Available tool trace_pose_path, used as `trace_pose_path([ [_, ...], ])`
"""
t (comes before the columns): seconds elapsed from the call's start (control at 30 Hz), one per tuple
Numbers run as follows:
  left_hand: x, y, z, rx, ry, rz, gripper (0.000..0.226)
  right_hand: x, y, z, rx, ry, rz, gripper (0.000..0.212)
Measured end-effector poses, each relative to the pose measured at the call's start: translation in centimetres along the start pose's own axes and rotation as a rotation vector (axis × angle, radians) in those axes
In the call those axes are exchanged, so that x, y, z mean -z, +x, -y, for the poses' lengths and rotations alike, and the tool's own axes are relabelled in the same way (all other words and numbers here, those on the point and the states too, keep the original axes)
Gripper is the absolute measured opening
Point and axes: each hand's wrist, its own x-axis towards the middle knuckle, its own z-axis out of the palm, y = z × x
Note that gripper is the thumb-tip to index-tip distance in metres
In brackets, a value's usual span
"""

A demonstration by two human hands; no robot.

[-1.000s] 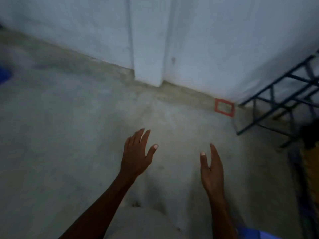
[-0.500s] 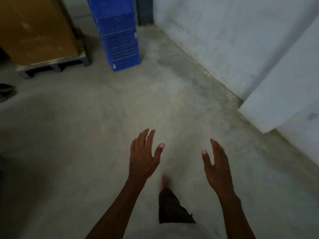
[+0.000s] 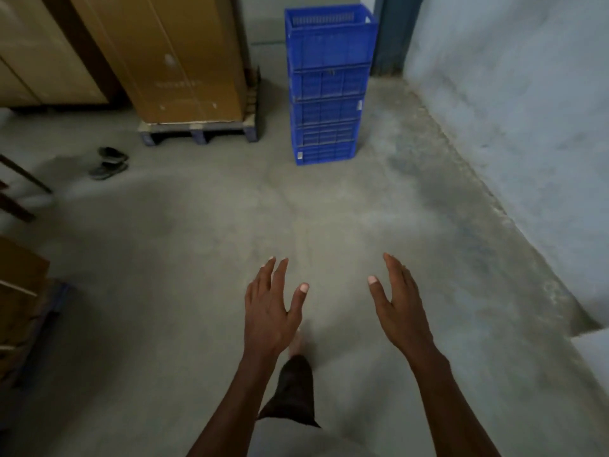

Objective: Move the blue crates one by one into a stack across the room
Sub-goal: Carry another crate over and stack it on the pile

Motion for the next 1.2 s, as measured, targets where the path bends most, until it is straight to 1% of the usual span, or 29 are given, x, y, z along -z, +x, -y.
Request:
trace_pose_path([
  [0.13,-1.7,12.1,1.4,-0.016,0.000,-0.010,0.070,-2.3,11.7,1.6,0.040,-0.014,-0.010,0.065],
  [0.23,-2.1,22.3,1.9,-0.053,0.039,0.002,0.070,-3.4,20.1,2.9,0.015,-0.050,-0.013,0.067],
  [0.37,-1.5,35.5,0.6,-0.144,0.065,0.011,0.070,-3.6,30.0,5.0,-0.035,-0.040,-0.079,0.066],
  [0.47,-1.4,43.8,-0.4,-0.166,0.063,0.029,0.069,-4.0,36.7,6.0,-0.075,-0.029,-0.092,0.066],
  [0.67,-3.8,59.7,0.0,-0.172,0.058,0.030,0.071,-6.3,52.6,6.6,-0.069,-0.013,-0.111,0.066],
  [0.87,-5.2,74.4,0.3,-0.121,0.067,-0.014,0.070,-7.7,70.0,7.3,-0.053,-0.005,-0.108,0.072],
  [0.97,-5.2,81.1,0.4,-0.090,0.077,-0.035,0.069,-8.7,78.6,8.7,-0.031,-0.027,-0.069,0.076],
  [1.1,-5.6,89.3,0.5,-0.033,0.037,-0.081,0.069,-10.0,88.2,10.7,0.069,-0.052,-0.050,0.078],
  [1.2,-6.8,97.1,0.8,0.001,0.018,-0.093,0.069,-11.2,96.8,11.7,0.096,-0.056,-0.051,0.079],
])
